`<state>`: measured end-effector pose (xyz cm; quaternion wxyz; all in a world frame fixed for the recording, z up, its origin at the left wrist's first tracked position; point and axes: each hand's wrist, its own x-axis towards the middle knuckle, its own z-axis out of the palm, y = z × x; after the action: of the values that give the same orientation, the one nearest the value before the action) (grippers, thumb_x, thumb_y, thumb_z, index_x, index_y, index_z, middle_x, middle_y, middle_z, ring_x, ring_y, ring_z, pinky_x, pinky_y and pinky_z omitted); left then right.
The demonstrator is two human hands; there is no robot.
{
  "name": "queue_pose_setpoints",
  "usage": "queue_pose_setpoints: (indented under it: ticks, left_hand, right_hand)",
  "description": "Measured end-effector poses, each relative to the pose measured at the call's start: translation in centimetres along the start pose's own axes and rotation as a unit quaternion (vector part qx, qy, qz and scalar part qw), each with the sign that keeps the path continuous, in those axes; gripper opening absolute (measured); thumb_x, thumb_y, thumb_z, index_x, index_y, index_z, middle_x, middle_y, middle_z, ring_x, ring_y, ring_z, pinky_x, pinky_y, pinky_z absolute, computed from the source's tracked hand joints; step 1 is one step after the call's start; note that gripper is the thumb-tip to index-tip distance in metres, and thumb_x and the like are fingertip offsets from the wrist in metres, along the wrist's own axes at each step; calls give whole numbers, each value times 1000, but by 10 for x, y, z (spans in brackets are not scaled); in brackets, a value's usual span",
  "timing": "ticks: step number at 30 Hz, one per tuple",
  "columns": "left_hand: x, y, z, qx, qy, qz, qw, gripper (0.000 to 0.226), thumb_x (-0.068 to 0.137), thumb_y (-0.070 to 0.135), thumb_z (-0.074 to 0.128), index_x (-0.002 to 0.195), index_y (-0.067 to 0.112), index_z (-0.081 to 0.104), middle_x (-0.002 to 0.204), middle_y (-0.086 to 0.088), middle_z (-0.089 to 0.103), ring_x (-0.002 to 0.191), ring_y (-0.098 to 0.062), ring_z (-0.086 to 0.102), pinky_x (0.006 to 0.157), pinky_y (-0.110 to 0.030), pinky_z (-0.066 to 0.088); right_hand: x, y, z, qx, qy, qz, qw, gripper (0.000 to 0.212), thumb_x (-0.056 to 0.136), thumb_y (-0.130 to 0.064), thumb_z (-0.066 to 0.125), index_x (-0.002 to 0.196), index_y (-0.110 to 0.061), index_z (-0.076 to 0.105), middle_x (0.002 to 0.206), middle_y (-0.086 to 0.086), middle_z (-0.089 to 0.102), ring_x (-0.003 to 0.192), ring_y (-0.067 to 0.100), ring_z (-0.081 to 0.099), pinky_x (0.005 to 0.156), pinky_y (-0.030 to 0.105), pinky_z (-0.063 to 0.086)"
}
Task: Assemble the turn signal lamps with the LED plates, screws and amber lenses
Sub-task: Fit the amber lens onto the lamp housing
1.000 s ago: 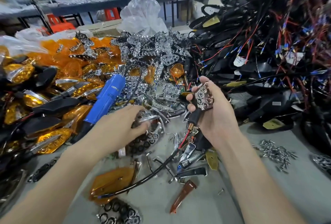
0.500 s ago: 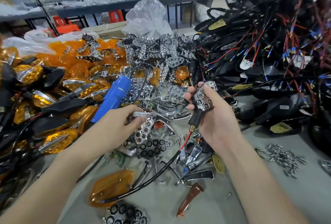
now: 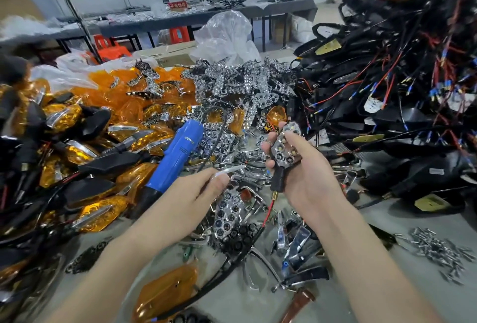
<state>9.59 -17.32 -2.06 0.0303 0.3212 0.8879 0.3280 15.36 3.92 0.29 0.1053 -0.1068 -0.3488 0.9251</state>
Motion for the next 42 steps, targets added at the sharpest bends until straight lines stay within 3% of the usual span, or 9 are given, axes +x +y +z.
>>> queue_pose_setpoints:
  ticks: [4, 11, 14, 16, 20, 25, 29, 36, 42]
  left_hand:
    - [2, 3, 4, 2, 3, 19, 1000, 33, 91, 73, 37, 99, 49, 59, 73, 21, 60, 60, 0, 55, 57, -13, 41]
    - [5, 13, 10, -1, 23, 19, 1000, 34, 94, 54, 51, 124, 42, 61, 105, 33, 63, 100, 10, 58, 77, -2, 39]
    - [-1, 22, 12, -55, -31, 2, 998, 45, 98, 43, 50, 143, 43, 45, 97, 25, 66, 81, -1, 62, 66, -9, 46]
    - [-4, 31, 8, -65, -79, 3, 995, 62, 94, 55, 46, 152, 49, 25, 109, 34, 61, 91, 3, 62, 80, -13, 51]
    - [-5, 37, -7, -72, -78, -1, 994, 49, 104, 37, 43, 147, 55, 28, 117, 39, 61, 94, -20, 68, 80, -44, 59]
    - [-12, 32, -5, 124, -67, 12, 990, 51, 95, 59, 35, 145, 46, 35, 119, 34, 49, 110, 13, 45, 96, -19, 45]
    - [-12, 31, 7, 269, -89, 12, 959, 78, 85, 75, 21, 153, 37, 23, 134, 18, 40, 126, -4, 33, 109, -27, 34]
    - [-5, 18, -2, 259, -54, 9, 964, 58, 97, 58, 44, 149, 38, 26, 138, 21, 41, 126, -2, 39, 104, -25, 37]
    - [-12, 24, -14, 256, -31, 32, 966, 54, 101, 53, 40, 150, 40, 24, 141, 20, 38, 128, -5, 37, 105, -26, 37]
  right_hand:
    - [0, 0, -4, 3, 23, 0, 1000, 15, 105, -11, 48, 98, -11, 61, 83, 3, 70, 73, 17, 65, 55, 24, 46]
    - [5, 1, -8, 16, 37, 13, 999, 19, 103, -9, 46, 92, -12, 61, 81, 2, 68, 71, 17, 65, 52, 24, 46]
    - [4, 1, -9, 23, 29, 10, 999, 22, 102, -11, 46, 89, -10, 63, 79, 4, 69, 68, 17, 64, 53, 24, 50]
    - [3, -1, -11, 18, 34, -2, 999, 21, 102, -14, 48, 91, -7, 65, 82, 8, 71, 64, 15, 63, 57, 22, 55]
    - [2, -6, -10, 18, 47, -21, 999, 25, 105, -17, 49, 95, -4, 67, 86, 11, 75, 66, 16, 68, 63, 20, 59]
    - [1, -4, -6, 57, 47, -12, 997, 8, 104, -15, 56, 99, -9, 57, 96, 11, 74, 82, 23, 73, 65, 26, 62]
    - [2, -1, -5, 20, 36, -5, 999, 8, 101, -19, 58, 108, -15, 57, 101, 7, 75, 78, 21, 71, 57, 27, 55]
    - [2, 1, -9, 1, 11, 8, 1000, 17, 102, -14, 55, 117, -7, 58, 105, 10, 73, 78, 20, 70, 60, 27, 51]
    - [2, -5, -16, 33, -4, 2, 999, 25, 100, -9, 47, 122, -1, 58, 99, 16, 69, 69, 17, 66, 60, 26, 55]
